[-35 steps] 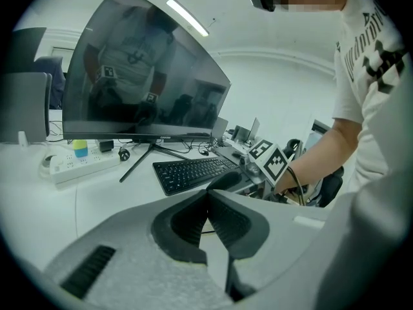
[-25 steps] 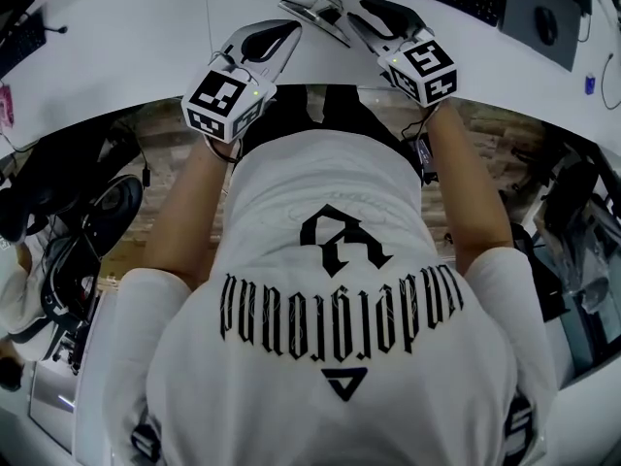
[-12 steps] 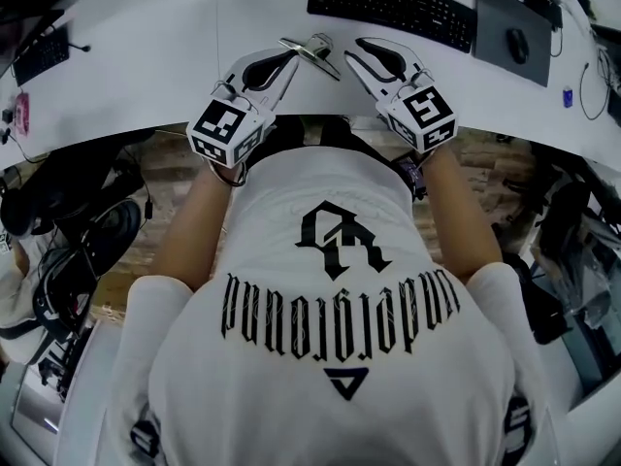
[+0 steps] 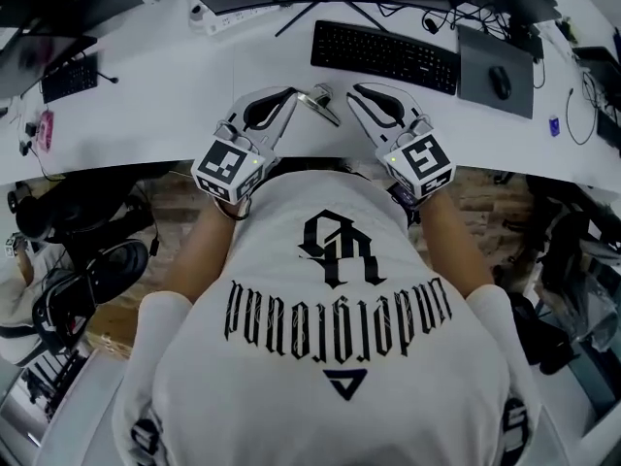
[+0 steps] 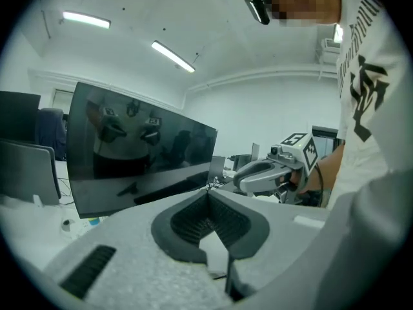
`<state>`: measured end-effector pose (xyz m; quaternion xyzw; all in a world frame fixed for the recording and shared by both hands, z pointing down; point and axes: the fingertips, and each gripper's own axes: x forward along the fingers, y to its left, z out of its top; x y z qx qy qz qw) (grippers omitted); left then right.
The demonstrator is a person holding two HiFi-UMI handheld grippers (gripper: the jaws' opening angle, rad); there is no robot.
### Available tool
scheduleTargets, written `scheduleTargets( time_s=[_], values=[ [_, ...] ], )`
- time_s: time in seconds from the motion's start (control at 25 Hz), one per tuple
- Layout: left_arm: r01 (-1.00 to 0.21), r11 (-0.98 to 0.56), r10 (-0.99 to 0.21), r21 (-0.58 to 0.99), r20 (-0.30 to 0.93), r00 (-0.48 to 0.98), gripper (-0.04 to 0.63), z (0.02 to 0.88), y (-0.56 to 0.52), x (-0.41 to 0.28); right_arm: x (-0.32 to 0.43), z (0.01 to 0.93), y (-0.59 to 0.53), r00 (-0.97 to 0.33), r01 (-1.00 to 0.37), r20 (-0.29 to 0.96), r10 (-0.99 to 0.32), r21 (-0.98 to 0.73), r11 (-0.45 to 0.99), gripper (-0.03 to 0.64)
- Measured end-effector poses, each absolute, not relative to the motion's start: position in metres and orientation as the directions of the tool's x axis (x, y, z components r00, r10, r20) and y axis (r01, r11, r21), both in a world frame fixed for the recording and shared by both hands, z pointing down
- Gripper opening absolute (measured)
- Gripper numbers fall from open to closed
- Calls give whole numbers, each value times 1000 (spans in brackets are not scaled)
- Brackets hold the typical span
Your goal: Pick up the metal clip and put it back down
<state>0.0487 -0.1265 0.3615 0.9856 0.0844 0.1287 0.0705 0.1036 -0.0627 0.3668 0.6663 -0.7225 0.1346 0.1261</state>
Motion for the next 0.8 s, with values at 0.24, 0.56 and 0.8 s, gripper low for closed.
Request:
scheduleTargets(
  time_s=[0.24,0.56,0.8],
  values=[
    [128,-986,145,106,175,974,12,312,-128,49,113,317,-59,-64,-997,267,-962,16,70,35],
    [16,-999,20,40,96,995,12,262,-113,44,126,286,-32,-106,-993,174,-979,29,112,14],
    [-104,-993,-98,53,100,990,12,254,-95,29,121,288,-22,-228,-971,184,-956,26,237,14]
  ],
)
